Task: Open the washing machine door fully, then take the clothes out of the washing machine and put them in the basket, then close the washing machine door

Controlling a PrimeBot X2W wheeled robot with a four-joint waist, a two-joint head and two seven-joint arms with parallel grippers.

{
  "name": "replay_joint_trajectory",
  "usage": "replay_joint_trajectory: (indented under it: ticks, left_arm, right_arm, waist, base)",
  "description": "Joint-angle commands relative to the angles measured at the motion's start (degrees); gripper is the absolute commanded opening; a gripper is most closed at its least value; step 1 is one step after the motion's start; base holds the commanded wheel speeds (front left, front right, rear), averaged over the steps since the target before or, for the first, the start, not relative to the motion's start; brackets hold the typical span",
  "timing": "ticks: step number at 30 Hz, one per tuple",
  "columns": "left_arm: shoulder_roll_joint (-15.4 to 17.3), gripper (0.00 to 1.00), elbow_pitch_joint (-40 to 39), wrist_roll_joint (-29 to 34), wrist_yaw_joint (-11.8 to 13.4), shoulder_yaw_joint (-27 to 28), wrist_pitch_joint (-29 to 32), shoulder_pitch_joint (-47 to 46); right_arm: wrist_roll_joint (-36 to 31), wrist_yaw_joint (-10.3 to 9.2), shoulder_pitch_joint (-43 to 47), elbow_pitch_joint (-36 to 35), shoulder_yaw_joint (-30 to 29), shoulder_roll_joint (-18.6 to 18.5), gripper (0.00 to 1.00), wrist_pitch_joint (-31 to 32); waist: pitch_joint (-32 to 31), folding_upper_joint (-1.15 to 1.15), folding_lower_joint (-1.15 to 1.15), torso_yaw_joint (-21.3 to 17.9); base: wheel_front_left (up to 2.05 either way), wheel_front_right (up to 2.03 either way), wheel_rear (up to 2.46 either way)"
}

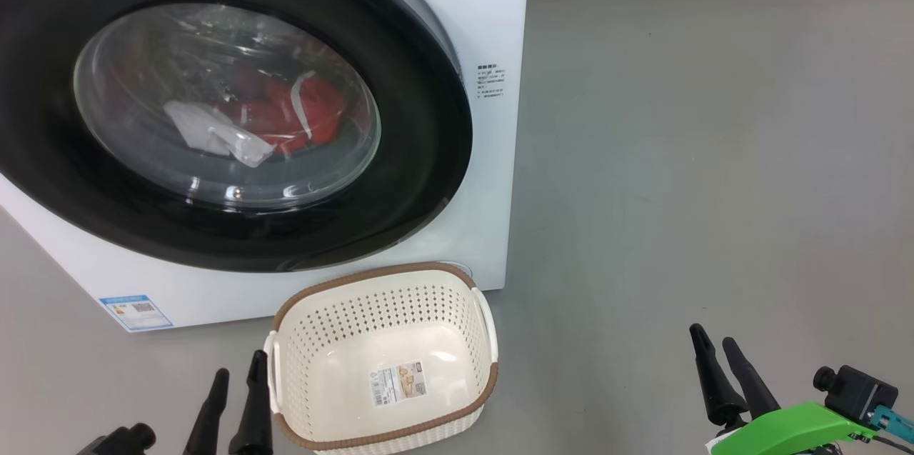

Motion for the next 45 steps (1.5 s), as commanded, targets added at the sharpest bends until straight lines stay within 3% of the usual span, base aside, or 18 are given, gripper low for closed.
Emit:
replay_joint_trajectory:
  ticks: [1, 22, 45]
  left_arm:
    - [1.0, 1.00, -2.0, 2.2, 0.5, 0.8, -1.0, 0.1]
    - [1.3, 1.00, -4.1, 16.0, 1.6, 0.1, -4.5, 0.8]
    - [1.7, 1.00, -3.5, 28.4, 1.9, -0.3, -8.3, 1.8]
  right_arm:
    - [-1.9, -0.03, -0.2, -1.4, 0.9, -1.2, 1.00, -0.9]
    - [-12.5, -0.03, 0.3, -2.0, 3.6, -2.5, 1.00, -4.4]
    - [-22.8, -0.04, 1.7, -3.1, 2.3, -2.8, 1.00, -8.2]
  waist:
    - [0.0, 0.00, -0.01, 0.0]
    - [0.1, 0.00, -0.01, -0.1]
    - [0.5, 0.00, -0.01, 0.1]
  base:
    - [0.00, 0.00, 0.00]
    - [0.00, 0.00, 0.00]
    - [0.00, 0.00, 0.00]
